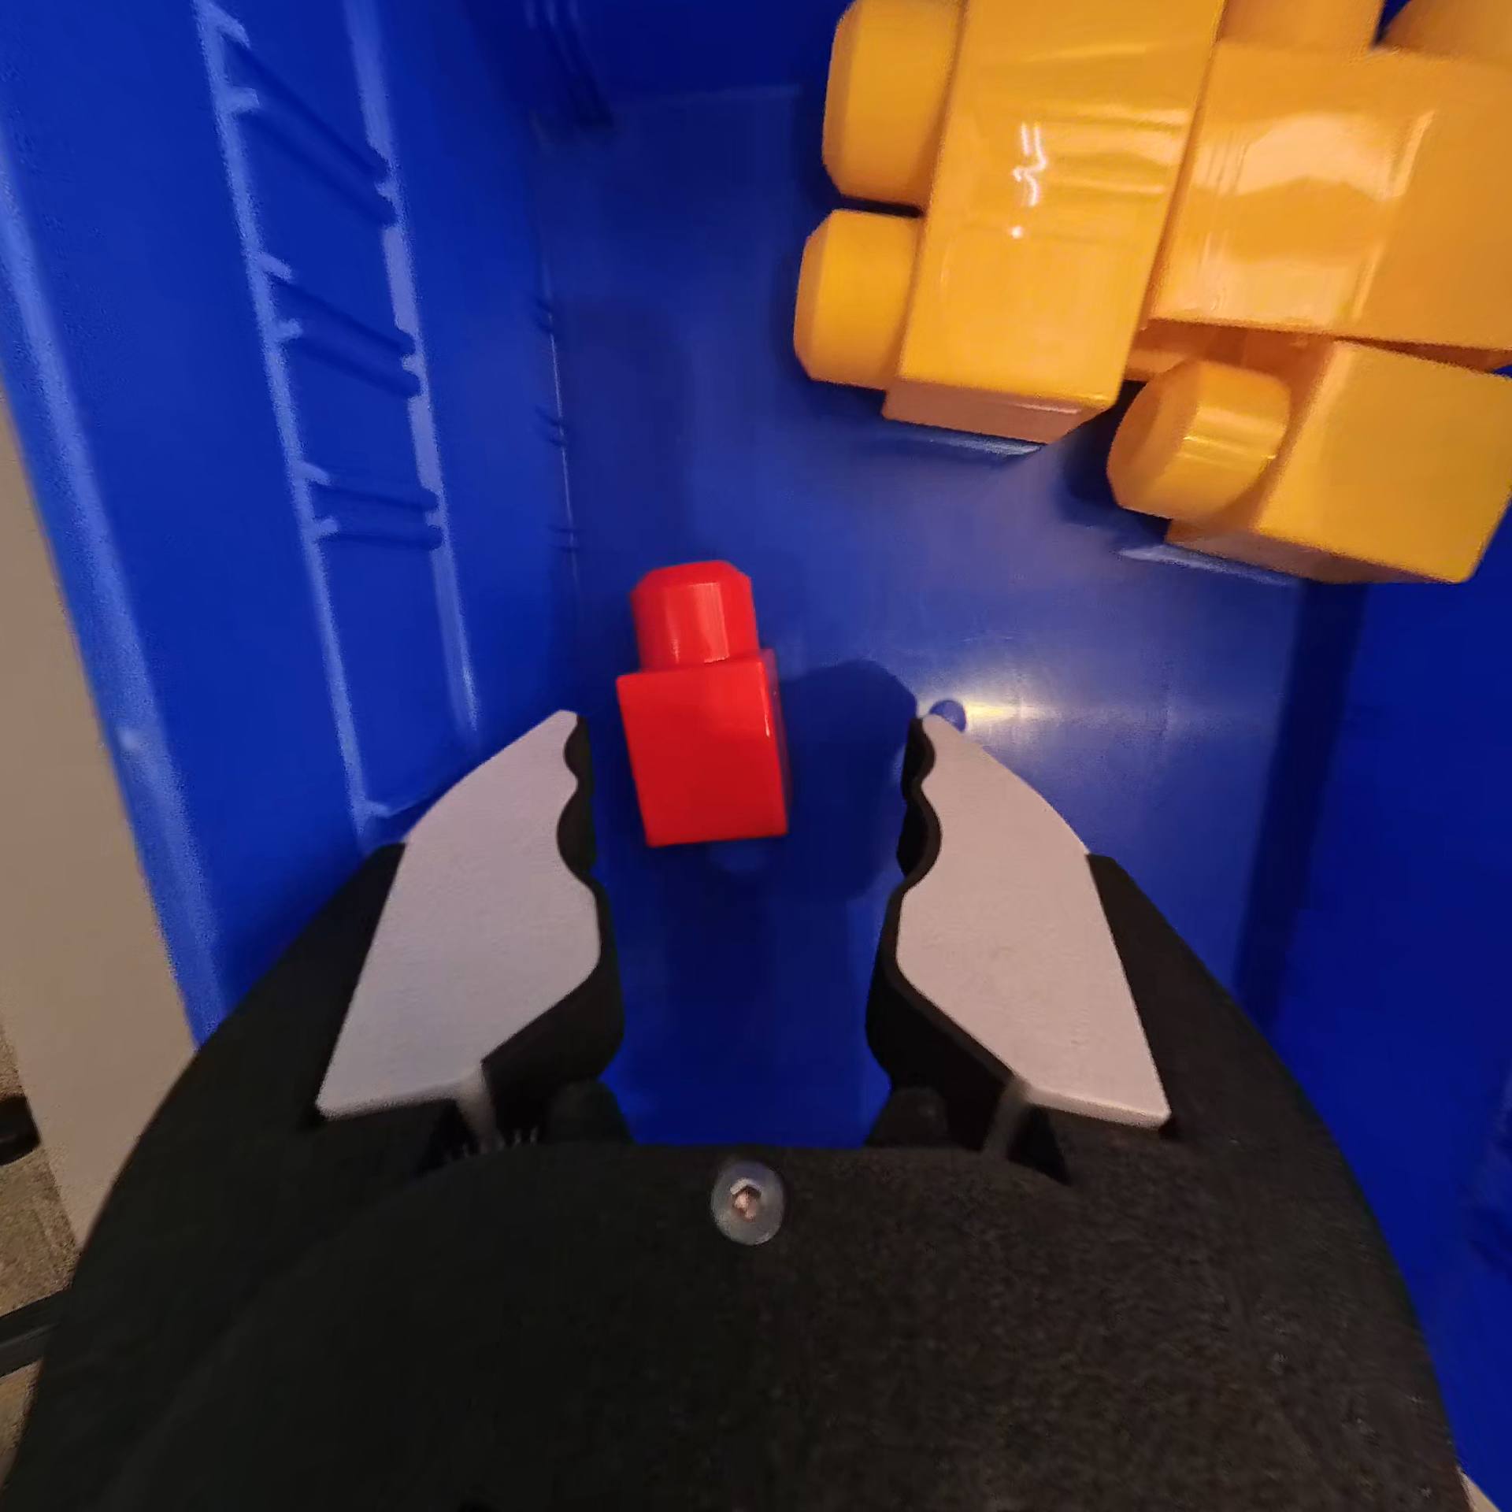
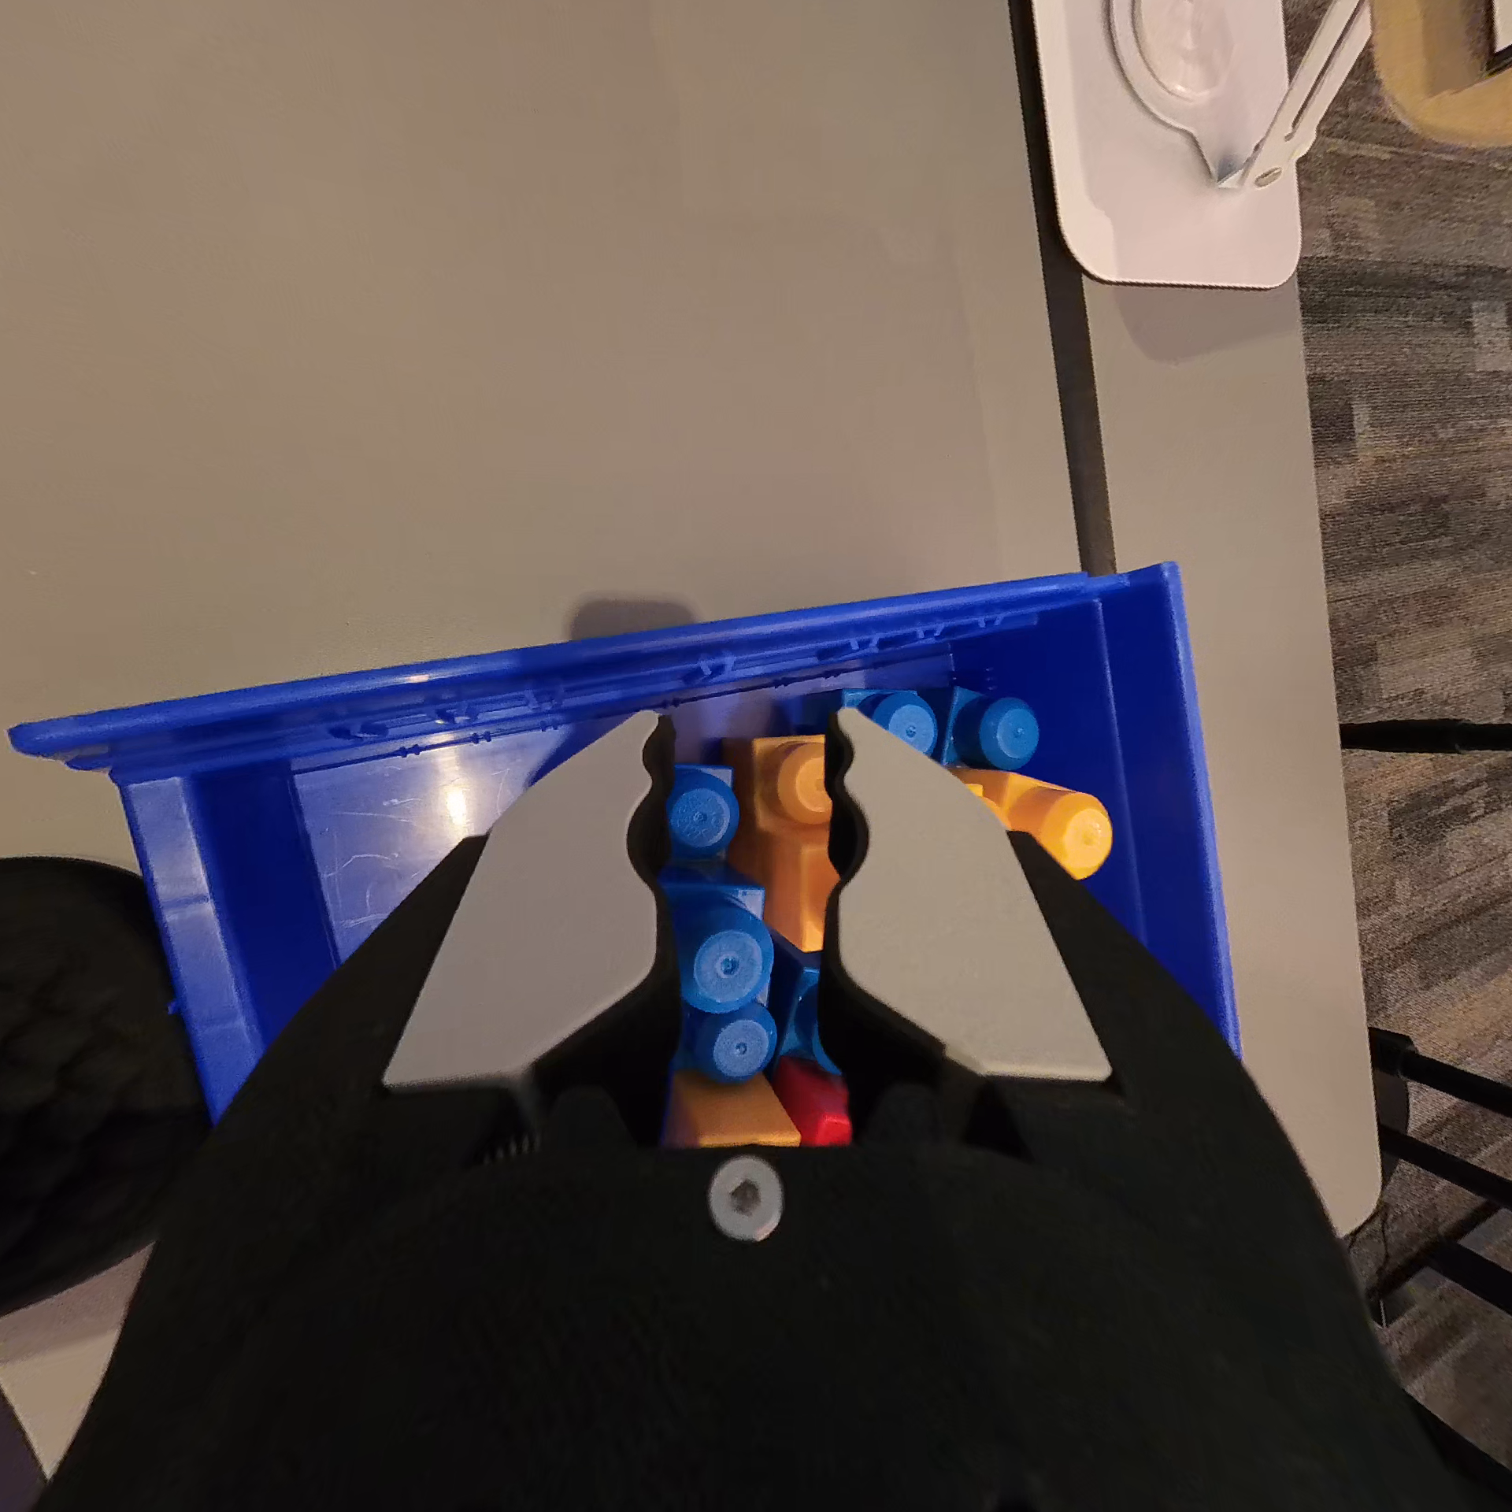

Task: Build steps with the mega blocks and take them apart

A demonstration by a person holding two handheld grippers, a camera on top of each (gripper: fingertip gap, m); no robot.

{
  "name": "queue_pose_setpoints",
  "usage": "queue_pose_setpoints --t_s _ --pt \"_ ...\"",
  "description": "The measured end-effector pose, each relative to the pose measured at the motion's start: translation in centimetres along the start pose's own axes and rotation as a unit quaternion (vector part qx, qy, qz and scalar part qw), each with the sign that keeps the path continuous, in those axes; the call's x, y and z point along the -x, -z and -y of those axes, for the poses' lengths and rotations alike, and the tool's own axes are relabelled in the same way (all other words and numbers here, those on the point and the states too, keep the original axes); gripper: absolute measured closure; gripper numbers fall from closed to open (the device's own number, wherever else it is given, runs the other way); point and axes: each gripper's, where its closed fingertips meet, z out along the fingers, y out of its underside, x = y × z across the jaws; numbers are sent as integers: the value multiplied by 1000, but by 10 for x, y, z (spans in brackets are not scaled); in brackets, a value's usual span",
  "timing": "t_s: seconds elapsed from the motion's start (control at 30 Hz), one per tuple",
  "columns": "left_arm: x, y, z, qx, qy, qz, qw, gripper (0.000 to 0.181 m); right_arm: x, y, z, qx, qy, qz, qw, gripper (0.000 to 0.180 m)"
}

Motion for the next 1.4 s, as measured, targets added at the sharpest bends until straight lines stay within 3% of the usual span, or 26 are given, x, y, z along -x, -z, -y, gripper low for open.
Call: queue_pose_setpoints --t_s 0.1,0.17,0.37,0.43,0.5,0.57,0.63,0.73,0.87,1.0,1.3,1.4 --pt "2 -11 -4 21 -7 7 1000 115 1 0 0 2 1 1 1000 144" --pt "3 -10 -2 15 -10 8 1000 140 1 0 0 1 2 1 1000 144" --pt "-3 33 16 -58 -16 -19 998 143 1 -1 -1 6 3 2 1000 144" --pt "-37 73 32 -130 -32 -94 986 143 1 -1 -2 9 2 1 1000 144" --pt "-95 125 41 -205 -72 -200 955 144 0 0 -2 11 3 -2 1000 144" --pt "-163 165 29 -236 -148 -282 918 143 0 0 -1 11 3 -3 1000 143" --pt "-228 177 9 -243 -236 -310 889 144 0 0 -2 12 3 -3 1000 144" --pt "-304 145 -24 -206 -340 -288 871 144 0 -1 -4 19 2 -1 1000 143" --pt "-355 85 -67 -112 -408 -274 864 143 2 -1 -7 23 2 1 1000 144" --pt "-362 56 -77 -100 -442 -225 863 144 2 2 -5 19 2 0 1000 143" --pt "-367 43 -84 -100 -463 -195 859 143 4 -1 -9 30 1 8 1000 143" --pt "-363 44 -81 -105 -470 -176 859 122 5 -2 -10 32 1 12 999 143"
